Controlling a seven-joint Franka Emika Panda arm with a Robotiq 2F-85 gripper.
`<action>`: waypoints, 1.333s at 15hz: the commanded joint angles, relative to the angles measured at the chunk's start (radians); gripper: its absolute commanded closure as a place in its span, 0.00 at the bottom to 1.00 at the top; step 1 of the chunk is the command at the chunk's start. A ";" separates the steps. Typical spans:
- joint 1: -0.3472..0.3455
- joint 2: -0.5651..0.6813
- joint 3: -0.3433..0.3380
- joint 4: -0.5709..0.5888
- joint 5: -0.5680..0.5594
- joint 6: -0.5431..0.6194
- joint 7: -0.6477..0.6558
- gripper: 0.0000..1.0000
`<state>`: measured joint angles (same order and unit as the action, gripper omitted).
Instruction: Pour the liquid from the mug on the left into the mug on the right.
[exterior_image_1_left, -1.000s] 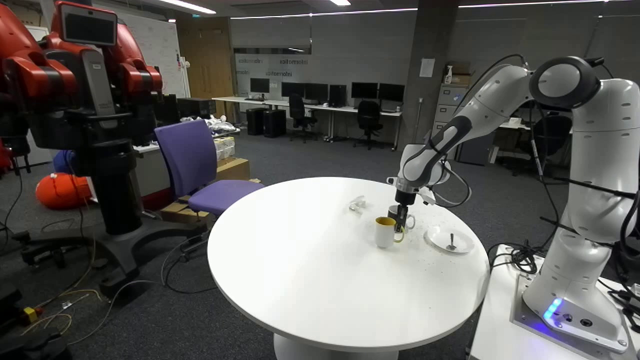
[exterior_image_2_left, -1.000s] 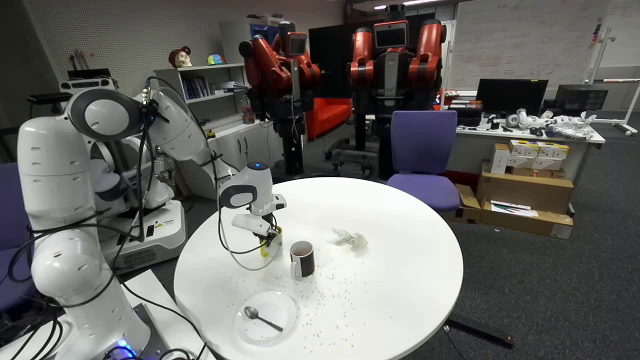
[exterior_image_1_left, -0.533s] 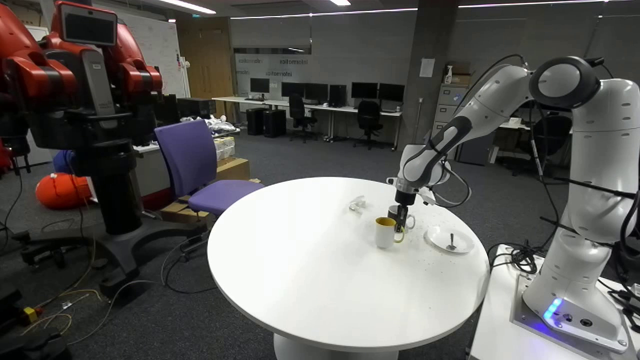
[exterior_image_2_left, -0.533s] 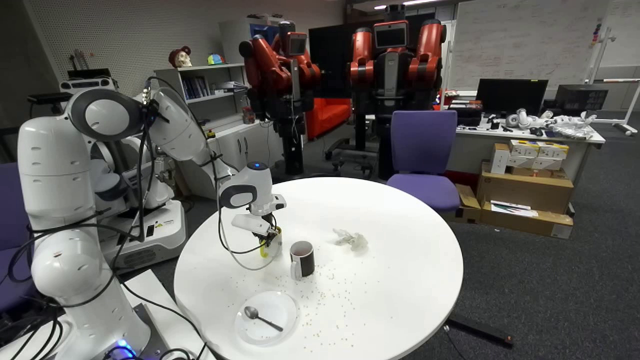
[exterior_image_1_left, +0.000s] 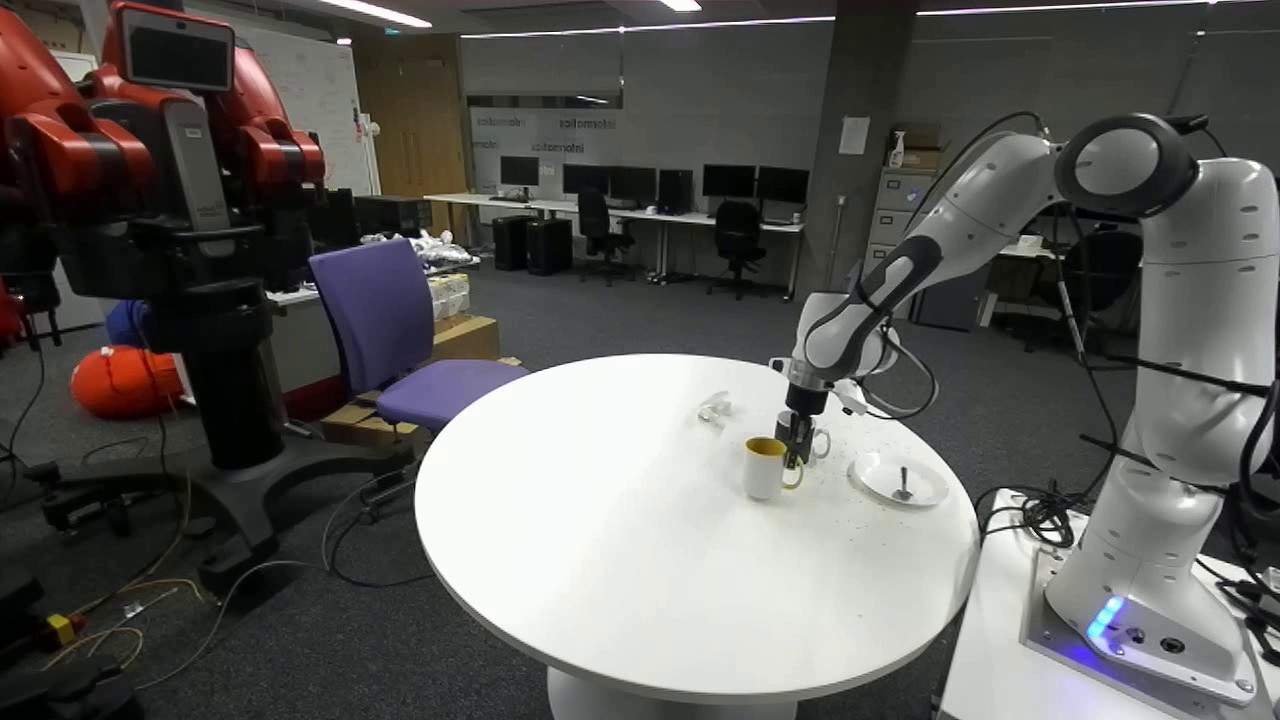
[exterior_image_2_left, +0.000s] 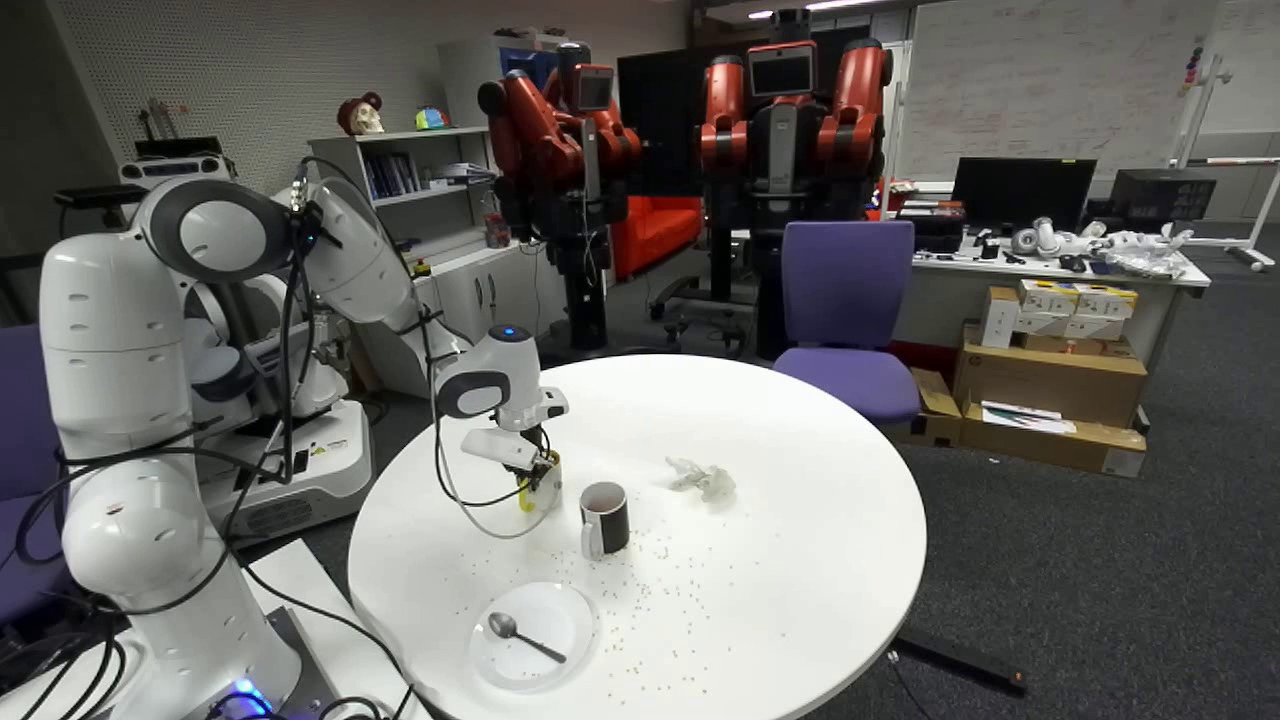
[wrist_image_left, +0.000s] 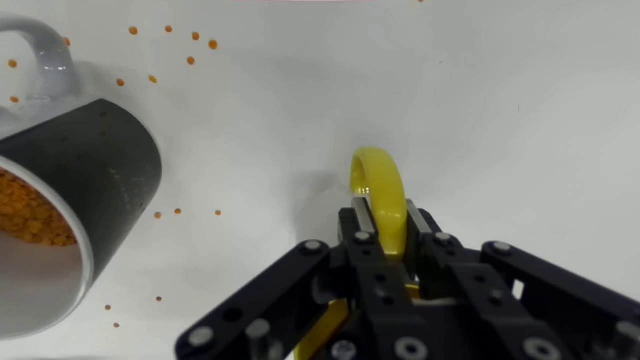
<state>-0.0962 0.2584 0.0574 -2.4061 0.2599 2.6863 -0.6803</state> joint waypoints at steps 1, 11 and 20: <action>-0.026 -0.009 0.030 -0.029 0.006 0.069 -0.002 0.95; -0.067 0.009 0.071 -0.029 0.008 0.106 -0.003 0.49; -0.060 -0.120 0.065 -0.039 0.002 0.049 0.027 0.00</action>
<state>-0.1517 0.2371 0.1232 -2.4091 0.2611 2.7584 -0.6803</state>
